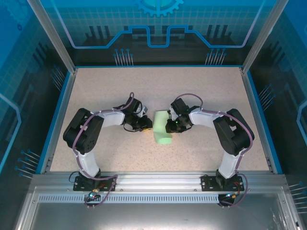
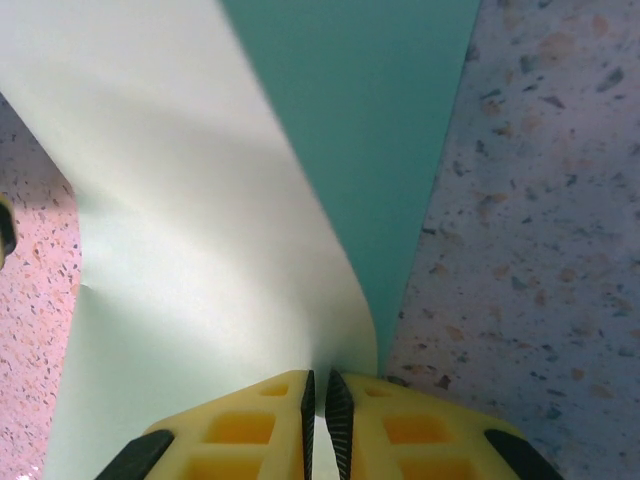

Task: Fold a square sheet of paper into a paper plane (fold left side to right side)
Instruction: Hold the square sheet of paper at the center of the table.

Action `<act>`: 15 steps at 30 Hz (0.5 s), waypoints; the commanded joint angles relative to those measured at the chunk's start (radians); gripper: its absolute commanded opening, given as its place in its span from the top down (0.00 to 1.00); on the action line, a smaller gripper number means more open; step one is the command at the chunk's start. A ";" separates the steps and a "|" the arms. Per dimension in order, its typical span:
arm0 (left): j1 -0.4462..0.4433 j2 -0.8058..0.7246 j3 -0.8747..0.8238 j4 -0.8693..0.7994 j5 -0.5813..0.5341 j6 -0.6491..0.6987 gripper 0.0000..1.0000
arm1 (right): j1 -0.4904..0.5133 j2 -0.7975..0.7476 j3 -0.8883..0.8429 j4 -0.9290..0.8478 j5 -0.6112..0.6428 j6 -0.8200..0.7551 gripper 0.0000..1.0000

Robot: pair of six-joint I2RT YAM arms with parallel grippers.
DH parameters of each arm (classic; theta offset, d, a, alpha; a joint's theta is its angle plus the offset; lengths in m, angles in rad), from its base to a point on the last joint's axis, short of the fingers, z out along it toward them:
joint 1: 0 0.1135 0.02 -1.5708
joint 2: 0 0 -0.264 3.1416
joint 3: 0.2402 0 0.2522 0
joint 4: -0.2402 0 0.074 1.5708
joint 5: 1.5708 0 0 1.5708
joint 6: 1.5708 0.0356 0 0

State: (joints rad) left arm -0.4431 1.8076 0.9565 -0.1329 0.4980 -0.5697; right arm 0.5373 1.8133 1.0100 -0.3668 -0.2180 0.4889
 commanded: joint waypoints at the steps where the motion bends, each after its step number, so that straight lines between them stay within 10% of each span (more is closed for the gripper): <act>1: -0.046 -0.014 0.030 0.041 0.047 -0.003 0.80 | 0.010 0.053 -0.031 -0.098 0.060 -0.011 0.83; 15: -0.115 0.139 0.072 0.032 0.003 -0.014 0.80 | 0.005 -0.017 -0.045 -0.024 -0.014 -0.009 0.83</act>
State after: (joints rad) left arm -0.5529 1.9343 1.0439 -0.0875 0.5129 -0.5781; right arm 0.5373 1.8046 1.0023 -0.3553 -0.2283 0.4889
